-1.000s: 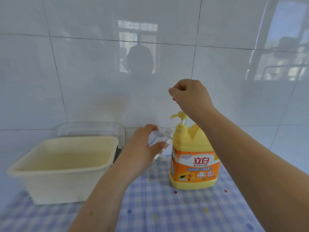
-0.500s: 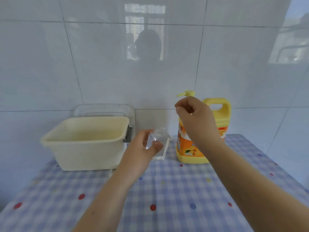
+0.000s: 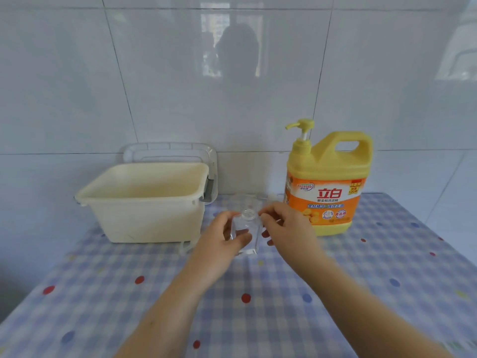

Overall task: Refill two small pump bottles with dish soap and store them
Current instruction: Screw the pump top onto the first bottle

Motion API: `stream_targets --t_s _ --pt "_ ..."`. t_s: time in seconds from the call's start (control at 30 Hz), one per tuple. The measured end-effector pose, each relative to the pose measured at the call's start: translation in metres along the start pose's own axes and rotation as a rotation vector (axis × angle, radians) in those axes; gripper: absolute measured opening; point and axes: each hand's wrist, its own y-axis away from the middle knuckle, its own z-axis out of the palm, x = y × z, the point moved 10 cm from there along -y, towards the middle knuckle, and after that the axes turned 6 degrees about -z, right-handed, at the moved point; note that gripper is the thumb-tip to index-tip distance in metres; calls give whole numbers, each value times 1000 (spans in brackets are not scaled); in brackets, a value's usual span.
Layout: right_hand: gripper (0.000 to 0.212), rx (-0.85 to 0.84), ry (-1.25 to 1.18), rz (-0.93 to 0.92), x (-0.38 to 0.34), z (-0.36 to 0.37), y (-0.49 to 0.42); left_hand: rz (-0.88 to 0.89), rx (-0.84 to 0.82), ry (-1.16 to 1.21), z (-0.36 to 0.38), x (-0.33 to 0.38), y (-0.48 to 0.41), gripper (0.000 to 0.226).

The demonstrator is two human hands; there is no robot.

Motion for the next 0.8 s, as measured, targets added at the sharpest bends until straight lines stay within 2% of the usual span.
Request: stream_targets --t_s 0.43,0.7,0.8 --pt "15 -63 -54 68 15 15 9 -28 -35 47 2 -20 0 34" --pt "15 -63 -47 78 16 17 11 -62 -18 26 -2 -25 1 49" --pt "14 -61 -33 78 15 16 11 -47 -14 17 -3 -23 2 47"
